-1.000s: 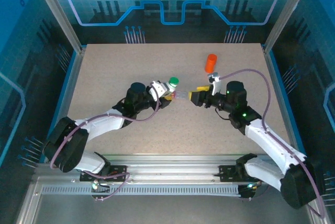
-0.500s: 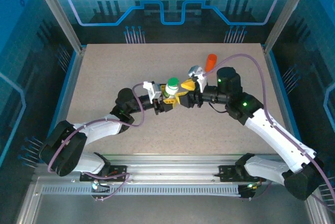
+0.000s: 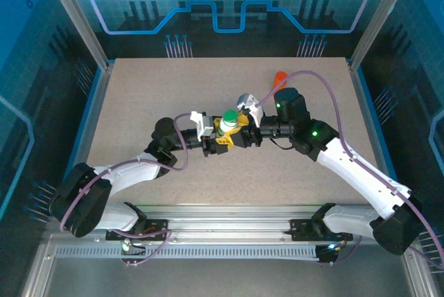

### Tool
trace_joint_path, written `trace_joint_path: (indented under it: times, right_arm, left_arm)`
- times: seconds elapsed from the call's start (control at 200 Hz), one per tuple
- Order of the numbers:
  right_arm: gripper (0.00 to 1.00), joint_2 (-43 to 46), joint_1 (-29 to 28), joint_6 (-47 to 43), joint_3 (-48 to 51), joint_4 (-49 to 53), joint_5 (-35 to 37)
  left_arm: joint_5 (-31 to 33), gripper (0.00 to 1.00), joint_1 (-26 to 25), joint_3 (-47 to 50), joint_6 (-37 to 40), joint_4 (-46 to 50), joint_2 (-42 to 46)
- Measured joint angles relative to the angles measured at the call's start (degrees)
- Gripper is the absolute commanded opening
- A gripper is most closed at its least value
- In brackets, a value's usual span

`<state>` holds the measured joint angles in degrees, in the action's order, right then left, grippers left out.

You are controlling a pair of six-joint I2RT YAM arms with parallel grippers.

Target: Sort the pills into containers

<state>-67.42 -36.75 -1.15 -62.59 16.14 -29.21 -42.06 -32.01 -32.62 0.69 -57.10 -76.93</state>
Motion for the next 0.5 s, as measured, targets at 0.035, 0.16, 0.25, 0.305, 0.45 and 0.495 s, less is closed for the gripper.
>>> trace_joint_path:
  times: [0.035,0.16,0.25,0.305,0.45,0.495]
  right_arm:
    - [0.57,0.0,0.0,0.1,0.0,0.2,0.0]
    - [0.57,0.0,-0.5,0.0,0.2,0.2,-0.1]
    - [0.57,0.3,-1.0,0.0,1.1,-0.7,-0.2]
    - [0.54,0.7,-1.1,0.0,1.9,-1.3,-0.2]
    - [0.46,1.4,-1.1,0.0,2.9,-1.7,-0.1]
    - [0.44,1.5,-1.1,0.0,3.0,-1.7,0.0]
  left_arm:
    - [0.3,0.0,-0.2,0.0,0.8,1.2,0.5]
    - [0.9,0.0,-1.4,-1.0,3.9,6.0,1.6]
    - [1.1,0.0,-2.4,-1.4,5.7,8.5,1.9]
    - [1.0,0.0,-2.7,-1.4,6.2,9.5,2.0]
    - [1.0,0.0,-3.0,-1.5,6.8,10.6,2.0]
    - [1.0,0.0,-3.0,-1.7,6.9,11.0,2.1]
